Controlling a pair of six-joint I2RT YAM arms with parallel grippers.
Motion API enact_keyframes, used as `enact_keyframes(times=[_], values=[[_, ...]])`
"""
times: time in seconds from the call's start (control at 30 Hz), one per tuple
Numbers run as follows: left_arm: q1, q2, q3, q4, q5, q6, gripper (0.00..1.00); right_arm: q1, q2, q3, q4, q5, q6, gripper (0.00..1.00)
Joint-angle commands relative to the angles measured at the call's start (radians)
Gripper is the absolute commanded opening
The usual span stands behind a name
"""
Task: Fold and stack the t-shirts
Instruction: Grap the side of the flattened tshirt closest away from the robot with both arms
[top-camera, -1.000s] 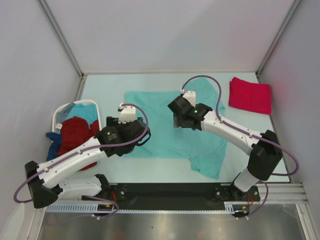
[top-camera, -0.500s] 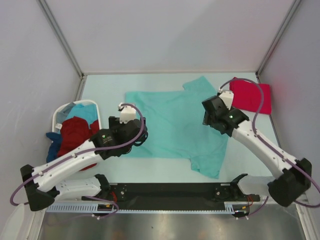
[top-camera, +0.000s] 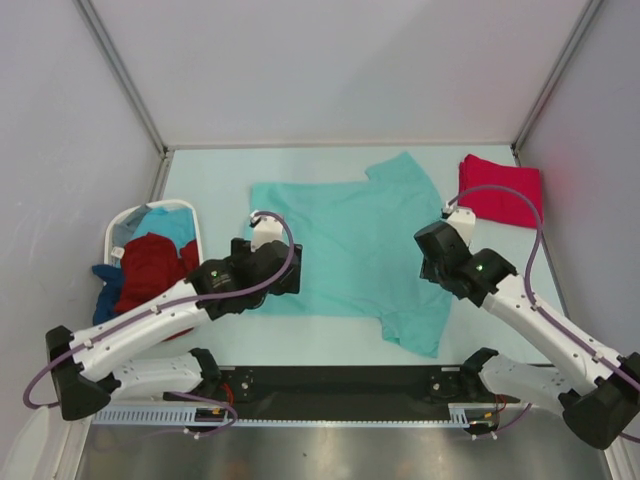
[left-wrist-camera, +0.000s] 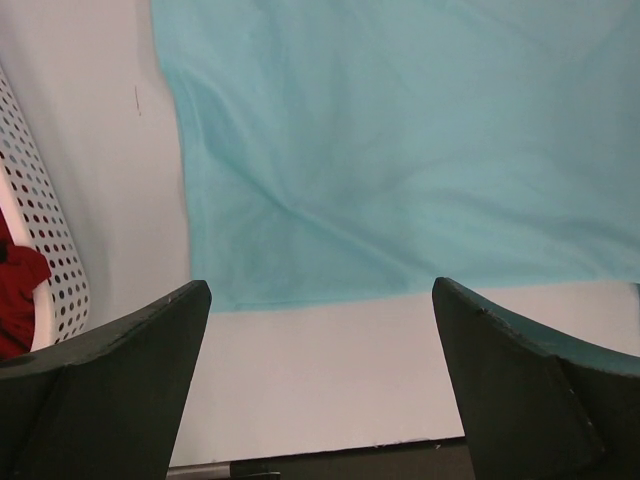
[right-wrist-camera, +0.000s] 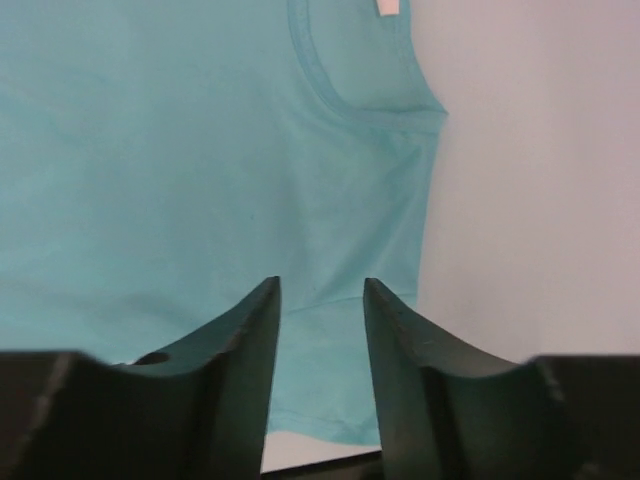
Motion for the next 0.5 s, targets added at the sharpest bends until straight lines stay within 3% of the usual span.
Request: enact_keyframes(times=[0.0,0.07,0.17,0.3,0.4,0.47], values=[[-0.007,-0.042,-0.031,-0.046,0.031,-0.105,1.0,0.076,-0.062,0.011,-0.061,0.041,0.096,0.38],[-0.007,-0.035,-0.037,-0.063,0.051,-0.128,0.94,0.095,-0.06,0.027,-0.088,0.032,0.126,0.33],[-0.02,-0.004,-0.034,-0.103,0.059,-0.172,0.93,0.154,-0.039,0.051,-0.158,0.042,0.211,0.33],[-0.061,0.007,-0.035,-0.14,0.047,-0.229,0.83,0.305,-0.03,0.051,-0.252,0.064,0.376,0.28],[-0.079,0.007,-0.051,-0.164,0.05,-0.261,0.81,0.415,-0.005,0.027,-0.273,0.068,0.493,0.37],[-0.086,0.005,-0.068,-0.164,0.056,-0.272,0.85,0.464,0.032,0.007,-0.273,0.07,0.55,0.48]])
